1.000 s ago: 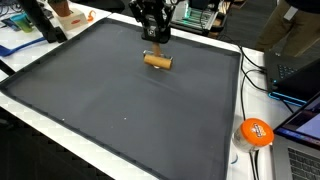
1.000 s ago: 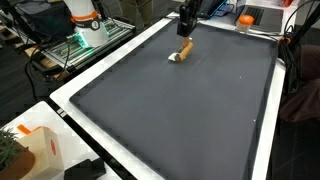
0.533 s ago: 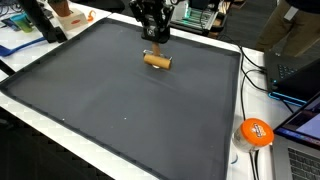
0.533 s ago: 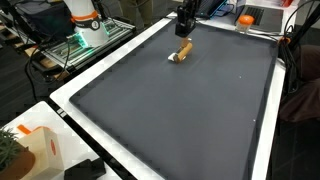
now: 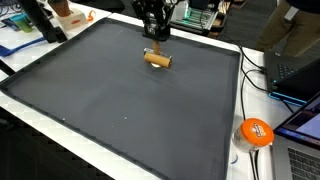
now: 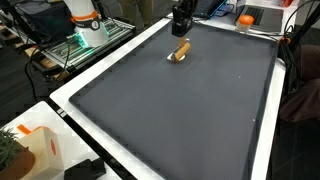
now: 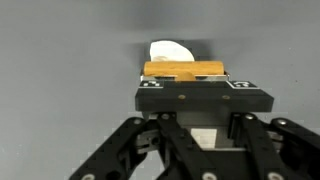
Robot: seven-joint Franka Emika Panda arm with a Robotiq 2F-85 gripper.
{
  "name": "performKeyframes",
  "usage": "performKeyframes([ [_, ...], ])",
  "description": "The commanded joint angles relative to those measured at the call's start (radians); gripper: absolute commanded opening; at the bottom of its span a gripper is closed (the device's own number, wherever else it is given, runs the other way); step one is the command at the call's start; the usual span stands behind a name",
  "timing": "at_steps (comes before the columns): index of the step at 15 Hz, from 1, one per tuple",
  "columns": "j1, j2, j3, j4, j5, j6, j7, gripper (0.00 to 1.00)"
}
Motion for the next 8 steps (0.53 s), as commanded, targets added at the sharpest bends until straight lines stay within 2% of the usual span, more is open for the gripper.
performKeyframes([
  [1, -0.003, -0.028, -0.013, -0.158, -0.019, -0.007, 0.044, 0.22],
  [5, -0.009, -0.127, -0.014, -0.240, -0.019, 0.001, 0.071, 0.22],
  [7, -0.016, -0.174, -0.015, -0.239, 0.058, -0.046, -0.022, 0.22],
  [8, -0.004, -0.106, -0.002, -0.126, 0.017, 0.054, 0.034, 0.47],
])
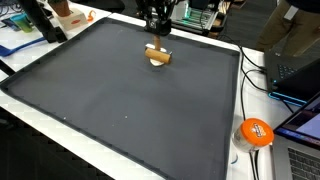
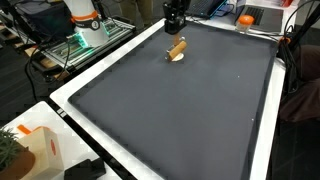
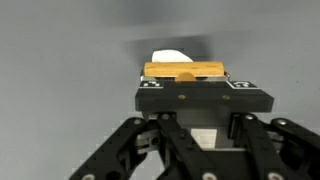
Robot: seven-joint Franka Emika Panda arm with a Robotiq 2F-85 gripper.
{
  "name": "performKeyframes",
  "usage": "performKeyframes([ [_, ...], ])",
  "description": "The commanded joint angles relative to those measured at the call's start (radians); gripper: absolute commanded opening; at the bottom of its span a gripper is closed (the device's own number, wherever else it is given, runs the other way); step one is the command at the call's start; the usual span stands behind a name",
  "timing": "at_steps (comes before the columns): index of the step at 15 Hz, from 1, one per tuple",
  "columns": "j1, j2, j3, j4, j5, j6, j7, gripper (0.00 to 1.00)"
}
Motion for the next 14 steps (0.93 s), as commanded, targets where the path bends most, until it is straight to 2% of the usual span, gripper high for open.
performKeyframes([
  [1, -0.005, -0.019, -0.002, -0.012, 0.012, -0.021, -0.017, 0.47],
  [4, -0.010, -0.049, -0.006, -0.070, 0.025, -0.094, -0.033, 0.47],
  [5, -0.010, -0.047, -0.006, -0.087, 0.026, -0.094, -0.033, 0.22],
  [10, -0.009, -0.133, 0.000, -0.128, -0.017, -0.031, 0.003, 0.22],
  [14, -0.009, -0.096, 0.017, -0.114, -0.068, 0.025, 0.050, 0.22],
])
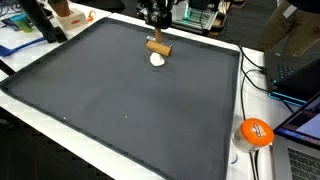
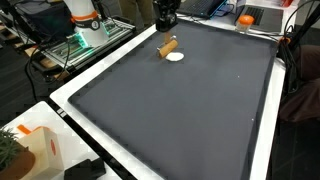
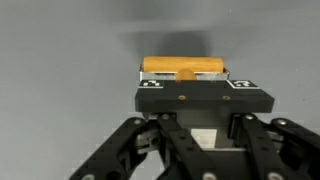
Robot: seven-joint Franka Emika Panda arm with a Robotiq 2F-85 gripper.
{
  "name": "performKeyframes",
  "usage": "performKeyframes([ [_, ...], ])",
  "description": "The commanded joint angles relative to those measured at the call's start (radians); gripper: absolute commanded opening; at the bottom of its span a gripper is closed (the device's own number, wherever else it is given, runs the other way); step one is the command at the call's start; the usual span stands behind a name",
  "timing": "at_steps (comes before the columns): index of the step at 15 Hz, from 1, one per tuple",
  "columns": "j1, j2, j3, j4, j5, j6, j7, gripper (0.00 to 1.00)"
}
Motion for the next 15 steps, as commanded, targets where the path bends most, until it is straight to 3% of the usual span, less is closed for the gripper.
performKeyframes([
  [1, -0.003, 0.006, 0.017, -0.017, -0.064, 0.032, 0.066, 0.22],
  [4, -0.002, 0.038, 0.017, -0.016, -0.067, 0.053, 0.089, 0.22],
  [5, 0.001, 0.030, 0.016, -0.003, -0.053, 0.012, 0.064, 0.47],
  [8, 0.002, 0.045, 0.015, -0.003, -0.053, 0.018, 0.070, 0.47],
  [9, 0.002, 0.057, 0.018, 0.005, -0.065, 0.026, 0.089, 0.22],
  [15, 0.018, 0.094, 0.034, 0.056, -0.114, 0.043, 0.107, 0.22],
])
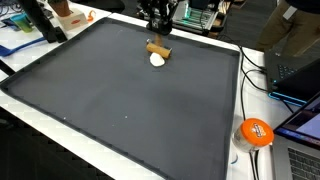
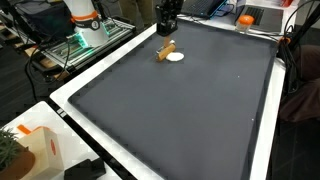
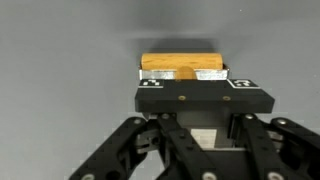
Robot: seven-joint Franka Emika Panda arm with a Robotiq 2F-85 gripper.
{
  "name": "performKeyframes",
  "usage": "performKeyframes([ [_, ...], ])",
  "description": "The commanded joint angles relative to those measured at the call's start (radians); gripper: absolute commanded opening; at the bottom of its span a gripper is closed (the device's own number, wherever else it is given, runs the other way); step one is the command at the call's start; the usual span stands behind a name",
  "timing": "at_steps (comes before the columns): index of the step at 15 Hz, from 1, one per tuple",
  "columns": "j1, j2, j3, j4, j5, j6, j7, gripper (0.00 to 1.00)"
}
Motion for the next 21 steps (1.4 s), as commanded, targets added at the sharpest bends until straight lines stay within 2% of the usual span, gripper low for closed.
performKeyframes([
  [1, 0.012, 0.036, 0.013, 0.050, -0.046, 0.022, 0.031, 0.22],
  [7, 0.020, 0.077, 0.019, 0.097, -0.052, -0.001, 0.014, 0.22],
  [11, 0.018, 0.091, 0.013, 0.120, -0.039, 0.029, -0.024, 0.22],
  [16, 0.013, 0.095, 0.006, 0.148, 0.007, 0.036, -0.139, 0.22],
  [21, 0.010, 0.172, 0.000, 0.208, 0.045, -0.001, -0.214, 0.22],
])
